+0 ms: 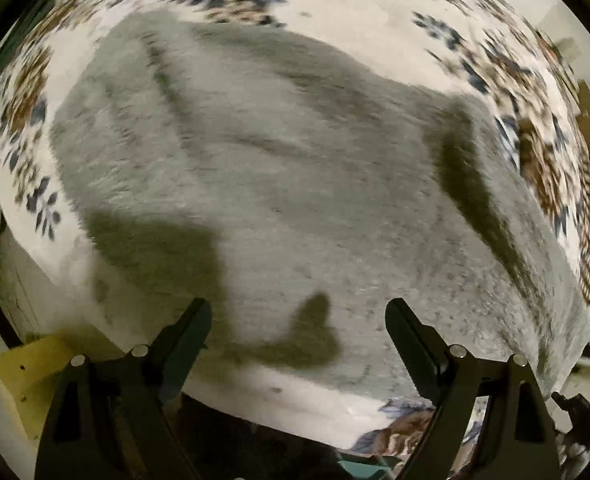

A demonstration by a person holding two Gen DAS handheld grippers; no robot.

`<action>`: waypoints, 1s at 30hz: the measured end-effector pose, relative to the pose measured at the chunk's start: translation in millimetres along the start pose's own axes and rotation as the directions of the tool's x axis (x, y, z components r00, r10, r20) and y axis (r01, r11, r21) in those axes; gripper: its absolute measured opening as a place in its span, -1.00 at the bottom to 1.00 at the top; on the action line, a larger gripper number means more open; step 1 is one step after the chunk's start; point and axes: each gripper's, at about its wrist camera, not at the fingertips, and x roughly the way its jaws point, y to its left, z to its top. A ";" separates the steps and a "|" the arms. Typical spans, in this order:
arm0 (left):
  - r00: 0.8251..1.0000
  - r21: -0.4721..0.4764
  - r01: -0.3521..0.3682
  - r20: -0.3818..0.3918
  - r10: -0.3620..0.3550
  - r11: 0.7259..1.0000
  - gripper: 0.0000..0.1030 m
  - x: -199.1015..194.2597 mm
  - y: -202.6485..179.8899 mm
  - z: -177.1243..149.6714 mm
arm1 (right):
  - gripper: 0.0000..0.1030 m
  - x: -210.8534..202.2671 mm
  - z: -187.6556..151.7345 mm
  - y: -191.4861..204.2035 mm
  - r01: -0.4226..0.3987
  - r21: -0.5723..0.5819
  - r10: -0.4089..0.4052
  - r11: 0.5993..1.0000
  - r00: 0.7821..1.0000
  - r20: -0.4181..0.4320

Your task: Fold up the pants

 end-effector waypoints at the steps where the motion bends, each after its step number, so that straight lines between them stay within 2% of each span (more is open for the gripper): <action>1: 1.000 -0.012 0.005 0.004 -0.005 1.000 0.72 -2.5 7.5 1.6 | -0.07 -2.3 -11.7 6.5 -0.008 -0.032 0.008 0.999 1.000 -0.001; 4: 0.999 -0.053 0.016 0.044 -0.014 0.998 0.72 -12.4 39.3 12.7 | -0.07 8.0 -61.1 48.3 -0.054 -0.110 0.049 0.992 0.997 -0.054; 5: 0.998 -0.066 0.015 0.056 -0.011 0.998 0.72 -14.6 50.1 18.3 | -0.07 17.4 -81.3 62.9 -0.075 -0.122 0.064 0.990 0.993 -0.096; 9: 0.997 -0.154 0.017 0.077 -0.005 0.988 0.72 -12.9 101.9 41.5 | -0.07 56.4 -154.5 111.0 -0.117 -0.140 0.084 0.983 0.971 -0.222; 11: 0.997 -0.199 0.019 0.083 -0.003 0.980 0.72 -8.9 123.1 49.3 | -0.07 72.5 -189.0 129.5 -0.140 -0.130 0.101 0.982 0.959 -0.267; 13: 0.996 -0.247 0.049 0.084 -0.029 0.968 0.69 0.3 145.3 58.4 | -0.07 83.3 -215.4 142.0 -0.138 -0.137 0.096 0.981 0.956 -0.278; 14: 0.995 -0.268 0.068 0.085 -0.046 0.961 0.53 6.2 151.4 63.9 | -0.07 88.6 -224.5 148.5 -0.135 -0.136 0.092 0.981 0.955 -0.280; 15: 0.994 -0.283 0.088 0.087 -0.065 0.955 0.26 10.7 159.2 67.3 | -0.07 95.0 -235.2 154.2 -0.135 -0.124 0.096 0.983 0.955 -0.280; 16: 0.993 -0.295 0.100 0.091 -0.076 0.950 -0.56 13.9 167.0 69.3 | -0.08 99.6 -241.1 157.8 -0.134 -0.113 0.098 0.984 0.955 -0.279; 17: 0.991 -0.296 0.120 0.093 -0.096 0.948 -0.79 15.7 172.8 70.4 | -0.13 104.2 -248.0 160.1 -0.139 -0.094 0.108 0.986 0.955 -0.274; 19: 0.984 -0.275 0.160 0.123 -0.131 0.948 -0.80 10.6 176.7 71.1 | -0.85 107.7 -258.6 165.6 -0.127 -0.093 0.101 0.988 0.964 -0.245; 25: 0.966 -0.195 0.206 0.197 -0.167 0.959 -0.81 -32.5 180.4 72.2 | -0.88 88.9 -287.5 187.5 -0.087 -0.174 0.058 0.981 0.984 -0.168; 27: 0.967 -0.192 0.193 0.204 -0.154 0.962 -0.81 -35.0 189.9 75.7 | -0.88 86.3 -295.2 191.7 -0.077 -0.208 0.041 0.975 0.984 -0.172; 30: 0.973 -0.221 0.187 0.176 -0.150 0.957 -0.81 -17.3 204.1 87.3 | -0.88 93.1 -302.1 195.0 -0.063 -0.208 0.020 0.976 0.979 -0.201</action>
